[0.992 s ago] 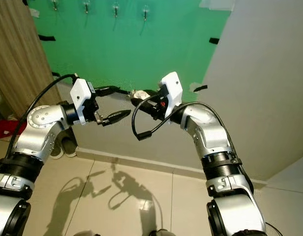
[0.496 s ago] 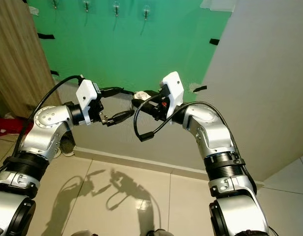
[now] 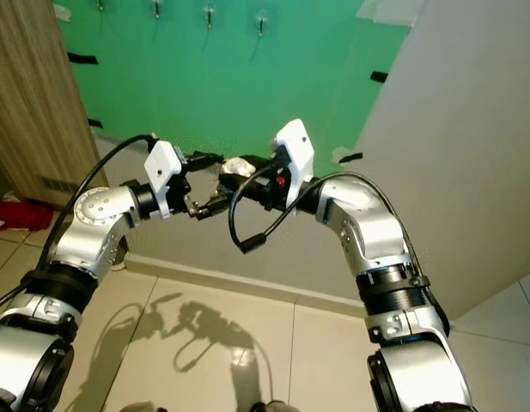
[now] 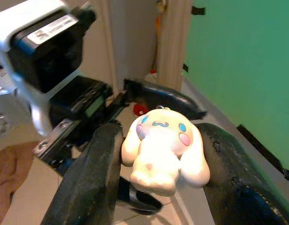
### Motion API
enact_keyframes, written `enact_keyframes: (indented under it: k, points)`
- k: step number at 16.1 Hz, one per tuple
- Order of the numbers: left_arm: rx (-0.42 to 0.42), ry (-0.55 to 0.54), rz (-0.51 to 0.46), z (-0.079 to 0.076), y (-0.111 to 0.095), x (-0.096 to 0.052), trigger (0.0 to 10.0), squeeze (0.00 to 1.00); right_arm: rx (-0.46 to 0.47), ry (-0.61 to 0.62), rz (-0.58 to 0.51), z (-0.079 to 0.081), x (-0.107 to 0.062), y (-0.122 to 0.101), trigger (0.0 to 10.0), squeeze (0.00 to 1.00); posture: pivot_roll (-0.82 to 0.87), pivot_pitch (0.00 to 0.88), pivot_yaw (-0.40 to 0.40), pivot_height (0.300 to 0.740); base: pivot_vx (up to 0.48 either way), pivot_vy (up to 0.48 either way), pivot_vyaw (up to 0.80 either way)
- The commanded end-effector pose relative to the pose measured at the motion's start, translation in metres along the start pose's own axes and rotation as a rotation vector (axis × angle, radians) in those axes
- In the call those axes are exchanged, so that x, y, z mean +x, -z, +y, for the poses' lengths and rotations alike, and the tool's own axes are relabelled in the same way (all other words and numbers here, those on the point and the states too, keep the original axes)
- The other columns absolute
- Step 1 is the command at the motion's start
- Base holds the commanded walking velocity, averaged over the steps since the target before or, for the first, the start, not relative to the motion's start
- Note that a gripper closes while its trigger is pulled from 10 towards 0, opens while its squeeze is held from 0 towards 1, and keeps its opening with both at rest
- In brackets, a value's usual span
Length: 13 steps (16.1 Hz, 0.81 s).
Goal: Hang keys on a hook
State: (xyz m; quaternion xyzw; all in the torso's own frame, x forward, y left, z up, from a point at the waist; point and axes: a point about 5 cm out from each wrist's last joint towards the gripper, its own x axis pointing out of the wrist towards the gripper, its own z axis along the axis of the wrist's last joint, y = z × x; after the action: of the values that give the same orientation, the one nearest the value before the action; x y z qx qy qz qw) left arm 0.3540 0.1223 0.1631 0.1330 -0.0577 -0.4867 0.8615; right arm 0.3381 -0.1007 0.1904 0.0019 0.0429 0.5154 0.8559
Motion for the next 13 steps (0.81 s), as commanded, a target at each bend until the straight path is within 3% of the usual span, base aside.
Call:
enact_keyframes:
  k: [1, 6, 8, 13]
  points:
    - [0.028, 0.013, -0.010, 0.001, -0.007, 0.006, 10.0, 0.00, -0.094, -0.013, 0.037, -0.002, -0.005, -0.010, 10.0, 0.00, -0.06, 0.000, -0.133, 0.740, 0.000, 0.000, 0.00]
    - [0.040, 0.018, -0.006, 0.002, -0.006, 0.007, 10.0, 0.00, -0.249, -0.039, 0.142, -0.009, -0.014, -0.015, 10.0, 0.00, -0.06, 0.000, -0.131, 0.740, 0.000, 0.000, 0.00]
    - [0.048, 0.027, -0.006, 0.002, -0.006, 0.006, 10.0, 0.00, -0.377, -0.053, 0.234, -0.014, -0.019, -0.014, 10.0, 0.00, -0.06, 0.000, -0.130, 0.740, 0.000, 0.000, 0.00]
    - [0.076, 0.070, -0.015, -0.002, -0.006, 0.006, 9.3, 0.00, -0.469, -0.082, 0.281, -0.021, -0.020, -0.022, 10.0, 0.00, -0.06, 0.000, -0.134, 0.740, 0.000, 0.000, 0.00]
